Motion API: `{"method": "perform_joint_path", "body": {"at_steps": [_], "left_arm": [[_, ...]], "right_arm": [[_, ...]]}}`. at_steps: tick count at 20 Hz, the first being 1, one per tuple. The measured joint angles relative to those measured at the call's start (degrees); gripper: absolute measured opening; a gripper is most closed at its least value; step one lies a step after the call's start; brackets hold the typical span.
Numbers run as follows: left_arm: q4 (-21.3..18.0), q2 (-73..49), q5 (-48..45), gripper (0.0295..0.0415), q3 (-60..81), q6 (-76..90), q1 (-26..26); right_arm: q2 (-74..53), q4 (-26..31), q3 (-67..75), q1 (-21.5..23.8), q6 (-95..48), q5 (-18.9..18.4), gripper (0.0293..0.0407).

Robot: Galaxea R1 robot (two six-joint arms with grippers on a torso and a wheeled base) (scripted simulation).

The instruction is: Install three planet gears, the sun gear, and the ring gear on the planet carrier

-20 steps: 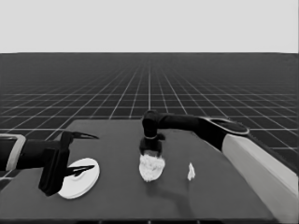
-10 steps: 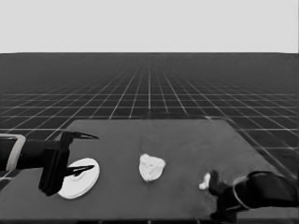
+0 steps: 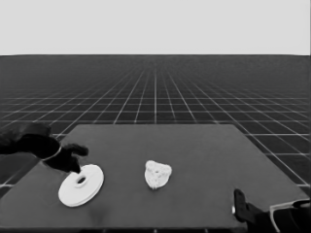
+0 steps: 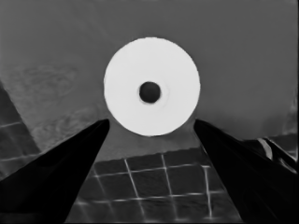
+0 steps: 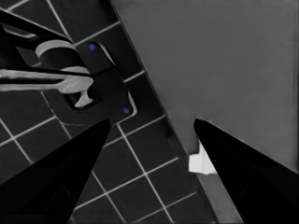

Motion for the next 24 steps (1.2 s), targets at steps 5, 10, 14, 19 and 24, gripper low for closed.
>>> {"method": "perform_joint_path", "body": {"at_steps": [5, 10, 14, 19, 24], "left_arm": [[-9.41, 5.44, 1.56, 0.0385, -14.19, -3.01, 1.23], [-1.55, 8.77, -6.23, 0.0385, -20.56, -2.07, 12.98], [-0.78, 9.41, -7.21, 0.0385, -21.75, -1.83, 14.19], [-0.69, 9.47, -7.32, 0.0348, -21.89, -1.81, 14.30], [-0.69, 9.47, -7.33, 0.0348, -21.90, -1.80, 14.30]], "right_arm": [[-0.04, -0.02, 0.04, -0.01, -0.03, 0.01, 0.0385], [-0.05, -0.02, 0.05, -0.01, -0.03, 0.01, 0.0385], [-0.05, -0.02, 0.05, -0.01, -0.03, 0.01, 0.0385], [-0.05, -0.02, 0.05, -0.01, -0.03, 0.01, 0.0385], [-0.05, -0.02, 0.05, -0.01, -0.03, 0.01, 0.0385]]}}
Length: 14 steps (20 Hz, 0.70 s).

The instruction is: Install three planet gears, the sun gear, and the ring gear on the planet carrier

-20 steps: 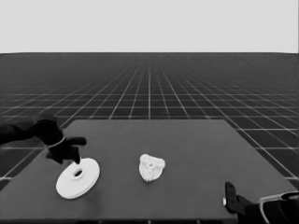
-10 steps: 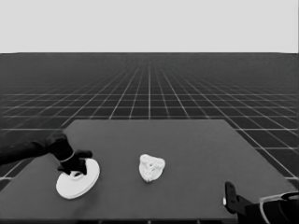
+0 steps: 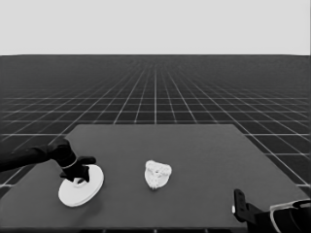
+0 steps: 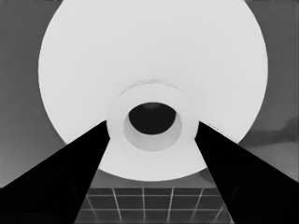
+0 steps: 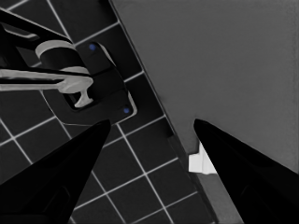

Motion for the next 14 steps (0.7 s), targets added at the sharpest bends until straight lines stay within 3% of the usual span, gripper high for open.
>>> {"method": "perform_joint_path", "body": {"at_steps": [2, 4, 6, 12, 13, 14], "left_arm": [[0.00, 0.00, 0.00, 0.0348, 0.00, 0.00, 0.00], [-5.74, -2.86, 5.90, 0.0348, 5.25, -1.07, -7.91], [-8.14, -3.33, 7.96, 0.0348, 6.01, -1.15, -11.27], [-9.40, -3.41, 9.01, 0.0348, 6.12, -1.12, -12.85], [-6.79, 4.88, 11.37, 0.0348, 11.66, -25.03, -12.39], [-6.21, 23.90, 13.16, 0.0349, 9.13, -37.19, -12.12]], "right_arm": [[0.00, 0.00, 0.00, 0.00, 0.00, 0.00, 0.0385], [0.00, 0.00, 0.00, 0.00, 0.00, 0.00, 0.0385], [0.00, 0.00, 0.00, 0.00, 0.00, 0.00, 0.0385], [0.00, 0.00, 0.00, 0.00, 0.00, 0.00, 0.0385], [0.00, 0.00, 0.00, 0.00, 0.00, 0.00, 0.0385], [0.00, 0.00, 0.00, 0.00, 0.00, 0.00, 0.0385]]}}
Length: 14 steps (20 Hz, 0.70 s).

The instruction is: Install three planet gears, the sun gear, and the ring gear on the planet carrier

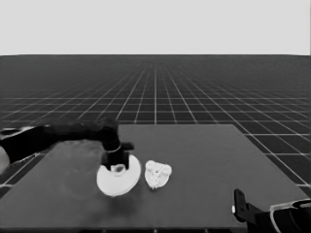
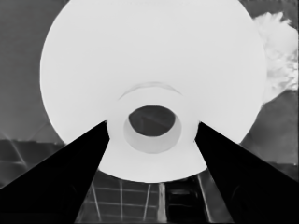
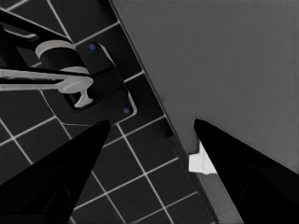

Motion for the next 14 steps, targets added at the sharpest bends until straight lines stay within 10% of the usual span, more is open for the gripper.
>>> {"method": "perform_joint_path", "body": {"at_steps": [4, 14], "left_arm": [[-0.38, 27.82, -0.74, 0.0348, -27.62, 5.45, 0.46], [4.52, 32.28, -2.77, 0.0348, -37.17, 10.27, 5.79]], "right_arm": [[0.00, 0.00, 0.00, 0.00, 0.00, 0.00, 0.0385], [0.00, 0.00, 0.00, 0.00, 0.00, 0.00, 0.0385]]}}
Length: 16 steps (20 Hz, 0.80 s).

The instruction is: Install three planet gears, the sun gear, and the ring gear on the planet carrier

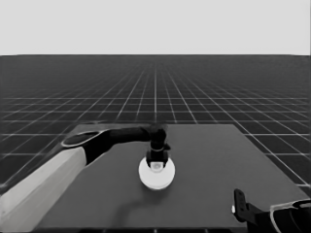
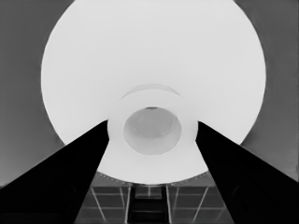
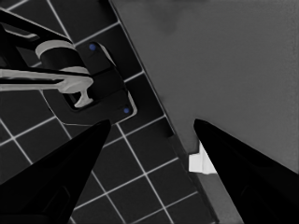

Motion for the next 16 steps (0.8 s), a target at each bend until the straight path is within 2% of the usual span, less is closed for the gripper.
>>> {"method": "perform_joint_path", "body": {"at_steps": [16], "left_arm": [[0.17, -0.02, -0.10, 0.0348, -0.20, 5.35, 0.97]], "right_arm": [[0.00, 0.00, 0.00, 0.00, 0.00, 0.00, 0.0385]]}}
